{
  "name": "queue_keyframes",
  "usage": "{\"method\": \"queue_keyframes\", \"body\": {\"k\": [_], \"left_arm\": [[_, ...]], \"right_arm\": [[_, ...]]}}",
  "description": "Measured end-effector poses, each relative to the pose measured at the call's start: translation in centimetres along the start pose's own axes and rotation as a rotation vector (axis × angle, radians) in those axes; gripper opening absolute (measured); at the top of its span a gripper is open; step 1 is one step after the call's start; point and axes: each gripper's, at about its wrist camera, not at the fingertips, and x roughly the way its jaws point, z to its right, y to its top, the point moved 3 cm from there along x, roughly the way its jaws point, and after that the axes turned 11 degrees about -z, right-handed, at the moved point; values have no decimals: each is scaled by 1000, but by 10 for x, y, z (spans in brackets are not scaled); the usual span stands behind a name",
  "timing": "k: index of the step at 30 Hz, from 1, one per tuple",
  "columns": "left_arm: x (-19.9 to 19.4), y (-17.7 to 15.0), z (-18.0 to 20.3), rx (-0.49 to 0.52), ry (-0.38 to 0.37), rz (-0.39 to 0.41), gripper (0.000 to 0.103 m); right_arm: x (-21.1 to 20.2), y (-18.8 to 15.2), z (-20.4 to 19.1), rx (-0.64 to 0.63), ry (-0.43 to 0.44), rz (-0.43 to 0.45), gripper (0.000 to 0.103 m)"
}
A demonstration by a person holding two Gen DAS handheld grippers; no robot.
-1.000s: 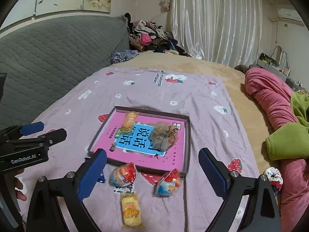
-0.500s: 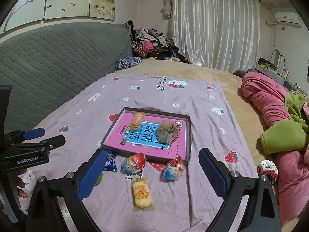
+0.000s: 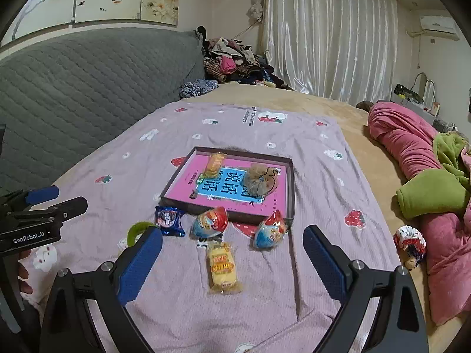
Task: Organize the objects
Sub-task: 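Withdraw both tools back from the tray toward the remaining snacks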
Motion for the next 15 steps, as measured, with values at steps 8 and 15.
{"method": "queue_keyframes", "body": {"k": [8,15], "left_arm": [[10,-20,-7,-2,14,-11,83],[23,-35,-6,3,24,-11,83]], "right_arm": [[-3,-16,-5,-7,9,13,97],[0,-25,-6,-9,14,24,97]]}}
